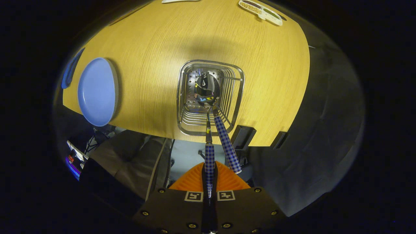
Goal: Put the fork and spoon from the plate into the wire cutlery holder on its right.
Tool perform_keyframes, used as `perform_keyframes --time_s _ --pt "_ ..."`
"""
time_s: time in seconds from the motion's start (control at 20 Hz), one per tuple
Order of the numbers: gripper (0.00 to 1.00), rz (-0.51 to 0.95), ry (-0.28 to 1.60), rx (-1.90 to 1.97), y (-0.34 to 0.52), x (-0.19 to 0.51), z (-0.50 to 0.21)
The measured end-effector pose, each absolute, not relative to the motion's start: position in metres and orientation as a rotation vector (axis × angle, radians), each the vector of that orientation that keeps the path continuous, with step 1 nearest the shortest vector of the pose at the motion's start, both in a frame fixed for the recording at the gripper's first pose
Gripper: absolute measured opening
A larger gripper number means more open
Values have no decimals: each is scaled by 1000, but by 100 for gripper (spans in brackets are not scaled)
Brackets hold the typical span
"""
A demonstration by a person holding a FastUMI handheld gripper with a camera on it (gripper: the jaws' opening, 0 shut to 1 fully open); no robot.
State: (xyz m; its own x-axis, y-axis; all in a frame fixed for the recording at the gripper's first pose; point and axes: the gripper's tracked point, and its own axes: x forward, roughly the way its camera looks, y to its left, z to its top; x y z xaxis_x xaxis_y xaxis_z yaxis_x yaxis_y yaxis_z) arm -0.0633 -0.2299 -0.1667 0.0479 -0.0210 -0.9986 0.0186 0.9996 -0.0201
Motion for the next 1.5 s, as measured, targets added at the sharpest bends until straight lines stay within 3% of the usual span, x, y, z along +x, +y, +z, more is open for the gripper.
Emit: perform_keyframes --time_s 0.2,0.3,0.5,0.55,0.6,0.65,0.7,0.75,1.15,1.5 --pt "2 -25 1558 -24 -232 -51 -168" --pt "10 -20 1542 -27 -232 -43 -165" --pt "11 -32 1490 -44 -234 -39 -152" --pt "21 -38 1456 -40 -234 -35 -142" --pt "36 -43 1420 -32 -232 -36 -137" --pt "62 -48 1375 -19 -230 -33 -128" --pt "75 -66 1331 -8 -232 -34 -123" --pt "100 -82 1296 3 -232 -36 -115" --pt "97 -85 980 86 -183 -44 -78" --pt "97 -188 397 101 -149 -21 8"
